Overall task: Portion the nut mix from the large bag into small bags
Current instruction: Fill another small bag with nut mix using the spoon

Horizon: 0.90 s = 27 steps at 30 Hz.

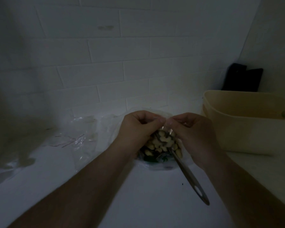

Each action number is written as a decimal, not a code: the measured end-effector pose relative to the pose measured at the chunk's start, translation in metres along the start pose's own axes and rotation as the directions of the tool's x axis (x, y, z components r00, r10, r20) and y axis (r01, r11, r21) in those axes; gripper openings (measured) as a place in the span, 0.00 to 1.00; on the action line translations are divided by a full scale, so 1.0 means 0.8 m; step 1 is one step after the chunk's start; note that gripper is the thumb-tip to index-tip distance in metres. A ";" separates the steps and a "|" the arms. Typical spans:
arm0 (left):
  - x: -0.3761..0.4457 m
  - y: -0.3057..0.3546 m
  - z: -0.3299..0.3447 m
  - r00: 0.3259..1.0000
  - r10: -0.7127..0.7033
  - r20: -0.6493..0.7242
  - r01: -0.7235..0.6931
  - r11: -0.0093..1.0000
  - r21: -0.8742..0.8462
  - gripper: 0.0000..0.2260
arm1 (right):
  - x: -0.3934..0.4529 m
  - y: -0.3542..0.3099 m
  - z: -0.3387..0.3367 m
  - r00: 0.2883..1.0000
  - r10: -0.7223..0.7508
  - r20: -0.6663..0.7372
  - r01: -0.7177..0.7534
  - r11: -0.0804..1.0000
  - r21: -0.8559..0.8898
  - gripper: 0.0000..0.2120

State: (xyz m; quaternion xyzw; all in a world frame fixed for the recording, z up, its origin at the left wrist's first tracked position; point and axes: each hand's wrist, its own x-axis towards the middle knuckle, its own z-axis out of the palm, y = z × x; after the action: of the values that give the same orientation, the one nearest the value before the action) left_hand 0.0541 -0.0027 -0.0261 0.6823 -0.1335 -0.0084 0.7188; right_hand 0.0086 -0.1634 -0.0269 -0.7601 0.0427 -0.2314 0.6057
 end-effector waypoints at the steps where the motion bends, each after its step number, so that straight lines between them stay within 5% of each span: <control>1: 0.001 0.001 -0.001 1.000 -0.004 -0.013 0.004 1.000 -0.007 0.02 | 0.001 0.001 0.000 1.000 0.016 -0.013 -0.016 1.000 0.016 0.03; 19: 0.003 0.001 -0.001 1.000 -0.011 0.004 0.011 0.999 -0.042 0.11 | 0.005 0.005 -0.001 0.999 0.047 -0.022 -0.046 0.998 0.030 0.09; 27: 0.006 0.000 -0.005 0.999 0.054 -0.002 -0.054 0.997 -0.050 0.06 | 0.002 0.002 0.001 0.980 0.112 0.165 -0.135 0.982 0.133 0.07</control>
State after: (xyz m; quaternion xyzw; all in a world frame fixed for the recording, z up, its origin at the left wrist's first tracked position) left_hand 0.0593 0.0004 -0.0253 0.6604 -0.1512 0.0078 0.7355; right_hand 0.0106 -0.1634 -0.0285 -0.7263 0.0253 -0.1351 0.6735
